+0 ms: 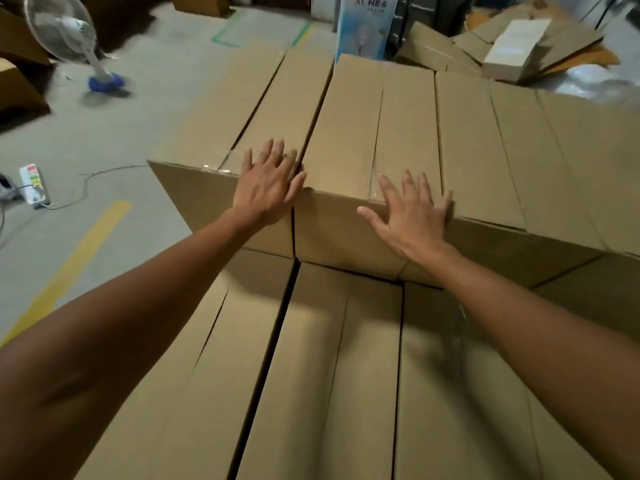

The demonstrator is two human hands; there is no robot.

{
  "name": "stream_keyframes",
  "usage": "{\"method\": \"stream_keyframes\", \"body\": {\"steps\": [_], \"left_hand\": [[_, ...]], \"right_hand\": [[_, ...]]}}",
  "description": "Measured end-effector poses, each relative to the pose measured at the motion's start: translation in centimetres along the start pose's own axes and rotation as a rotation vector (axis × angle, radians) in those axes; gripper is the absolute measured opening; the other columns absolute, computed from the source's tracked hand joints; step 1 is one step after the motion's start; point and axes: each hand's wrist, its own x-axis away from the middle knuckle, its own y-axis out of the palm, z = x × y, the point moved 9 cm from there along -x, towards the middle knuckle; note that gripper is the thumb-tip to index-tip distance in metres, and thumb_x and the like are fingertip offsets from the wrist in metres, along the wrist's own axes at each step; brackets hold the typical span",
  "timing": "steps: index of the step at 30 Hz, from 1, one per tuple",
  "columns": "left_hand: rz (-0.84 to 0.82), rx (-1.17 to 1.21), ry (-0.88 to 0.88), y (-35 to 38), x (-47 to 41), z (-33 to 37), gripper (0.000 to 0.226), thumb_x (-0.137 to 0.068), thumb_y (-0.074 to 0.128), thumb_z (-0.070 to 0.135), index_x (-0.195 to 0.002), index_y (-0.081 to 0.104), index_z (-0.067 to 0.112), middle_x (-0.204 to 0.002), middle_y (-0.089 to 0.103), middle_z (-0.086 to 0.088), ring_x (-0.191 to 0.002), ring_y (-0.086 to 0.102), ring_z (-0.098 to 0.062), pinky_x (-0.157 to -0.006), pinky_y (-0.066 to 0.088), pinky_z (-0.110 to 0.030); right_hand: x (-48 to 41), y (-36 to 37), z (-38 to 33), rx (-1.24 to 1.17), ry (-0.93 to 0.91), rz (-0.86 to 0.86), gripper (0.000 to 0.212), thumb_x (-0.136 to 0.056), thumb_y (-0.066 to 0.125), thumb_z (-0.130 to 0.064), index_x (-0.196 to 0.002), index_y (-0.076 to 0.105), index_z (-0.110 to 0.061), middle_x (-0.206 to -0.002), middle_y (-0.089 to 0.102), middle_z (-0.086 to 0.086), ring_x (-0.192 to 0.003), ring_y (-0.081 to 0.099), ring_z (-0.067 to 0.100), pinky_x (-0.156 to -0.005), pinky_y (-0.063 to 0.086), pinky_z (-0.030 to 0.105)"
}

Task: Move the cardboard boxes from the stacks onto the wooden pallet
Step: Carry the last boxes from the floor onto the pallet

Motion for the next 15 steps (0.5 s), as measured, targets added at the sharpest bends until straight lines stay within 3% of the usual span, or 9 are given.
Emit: {"method": "stream_keyframes", "body": {"steps": [4,7,11,15], "left_hand": [[0.061,0.143,0.006,2.0,11.0,1.4,0.062,-0.105,0.024,0.049,-0.152,0.037,0.012,-0.165,0.019,-0.016,-0.155,0.007,-0.031,-0.124,0.012,-0.054],[-0.151,0.148,0.049,9.0,25.3,2.7,0.068,-0.104,0.018,0.055,-0.149,0.044,0.011,-0.164,0.021,-0.017,-0.154,0.008,-0.031,-0.123,0.015,-0.054],[-0.404,0.043,0.03,16.7,43.4,0.9,0.079,-0.101,0.009,0.066,-0.156,0.033,0.015,-0.166,0.005,-0.014,-0.155,-0.002,-0.03,-0.123,0.004,-0.054],[-0.455,0.035,0.018,17.9,52.7,-0.4,0.086,-0.096,0.018,0.075,-0.161,0.015,0.018,-0.168,-0.005,-0.012,-0.155,-0.011,-0.027,-0.123,0.007,-0.059]], "right_hand": [[10.9,4.4,-3.2,-0.165,-0.066,0.08,0.087,-0.088,0.018,-0.081,-0.159,0.025,-0.03,-0.168,0.015,0.011,-0.156,0.007,0.032,-0.116,0.008,0.072],[22.2,12.7,-4.2,-0.145,-0.029,-0.142,0.088,-0.087,0.02,-0.081,-0.161,0.017,-0.033,-0.17,0.004,0.01,-0.156,0.0,0.035,-0.115,0.011,0.074],[36.4,21.7,-4.4,-0.067,0.071,-0.49,0.093,-0.084,0.017,-0.088,-0.16,-0.005,-0.04,-0.167,-0.021,0.01,-0.153,-0.012,0.044,-0.114,0.01,0.075],[44.3,25.1,-4.9,-0.021,0.165,-0.516,0.091,-0.082,0.007,-0.089,-0.157,-0.014,-0.042,-0.165,-0.024,0.014,-0.149,-0.016,0.051,-0.109,0.01,0.081]]}}
